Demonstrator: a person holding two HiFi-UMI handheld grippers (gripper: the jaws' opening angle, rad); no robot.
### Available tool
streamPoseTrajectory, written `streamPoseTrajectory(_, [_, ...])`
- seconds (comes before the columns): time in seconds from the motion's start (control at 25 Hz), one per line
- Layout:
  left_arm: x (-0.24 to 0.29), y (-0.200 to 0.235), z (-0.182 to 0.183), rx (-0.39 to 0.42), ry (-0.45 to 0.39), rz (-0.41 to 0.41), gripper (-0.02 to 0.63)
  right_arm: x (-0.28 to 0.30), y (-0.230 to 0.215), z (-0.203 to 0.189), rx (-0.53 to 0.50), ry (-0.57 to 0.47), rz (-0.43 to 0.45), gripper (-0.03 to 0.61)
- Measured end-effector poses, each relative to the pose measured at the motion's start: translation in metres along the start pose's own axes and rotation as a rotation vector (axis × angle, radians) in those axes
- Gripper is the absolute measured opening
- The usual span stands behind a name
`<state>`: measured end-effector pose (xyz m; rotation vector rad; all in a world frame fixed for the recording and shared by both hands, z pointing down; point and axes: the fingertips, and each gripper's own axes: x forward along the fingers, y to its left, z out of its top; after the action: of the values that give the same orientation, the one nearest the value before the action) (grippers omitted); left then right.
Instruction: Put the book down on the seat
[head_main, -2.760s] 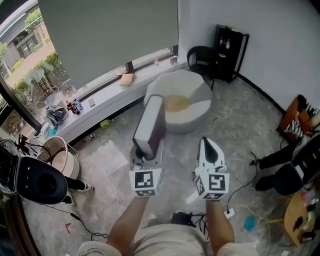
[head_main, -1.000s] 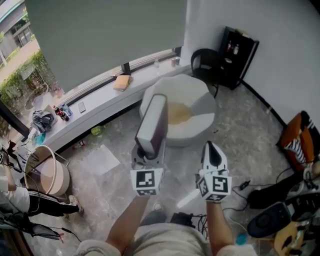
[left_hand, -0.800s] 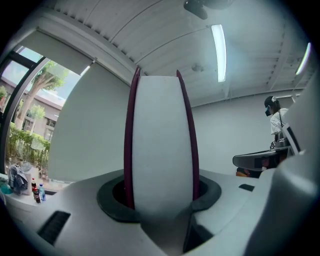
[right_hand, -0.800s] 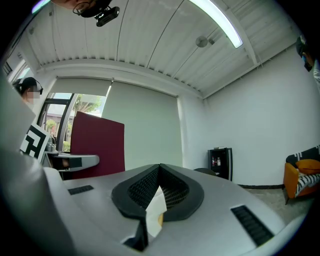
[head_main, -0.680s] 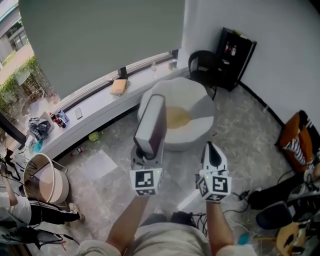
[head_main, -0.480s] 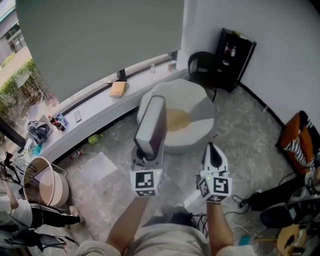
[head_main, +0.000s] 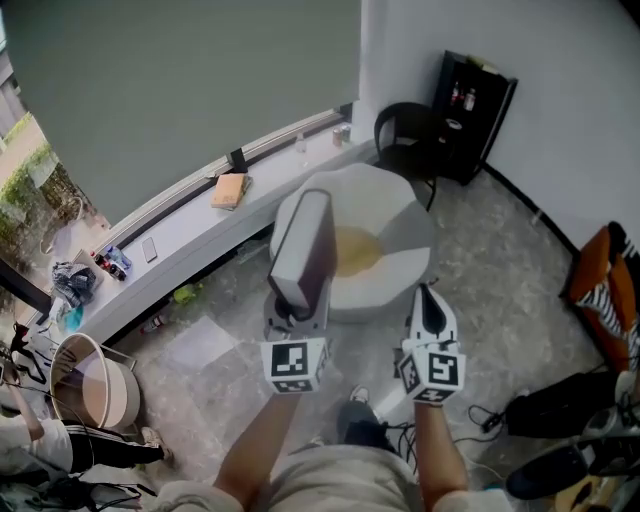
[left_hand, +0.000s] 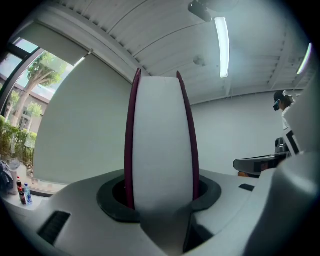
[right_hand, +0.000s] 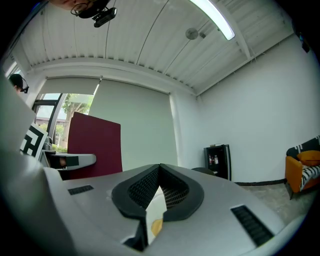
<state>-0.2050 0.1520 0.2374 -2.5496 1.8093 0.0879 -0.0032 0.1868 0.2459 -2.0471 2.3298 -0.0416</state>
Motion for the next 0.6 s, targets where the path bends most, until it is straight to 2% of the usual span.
streamPoseTrajectory(0.24, [0.085, -0.024, 0.01, 0.013, -0.008, -0.005, 0.227, 0.063, -0.059, 0.008, 0.013, 0.003, -0.005, 0.002])
streamPoseTrajectory(0.6, [0.192, -0.058, 0.002, 0.031, 0.016, -0.004, 0.227, 0.142, -0.143, 0.003, 0.034, 0.025, -0.001, 0.002])
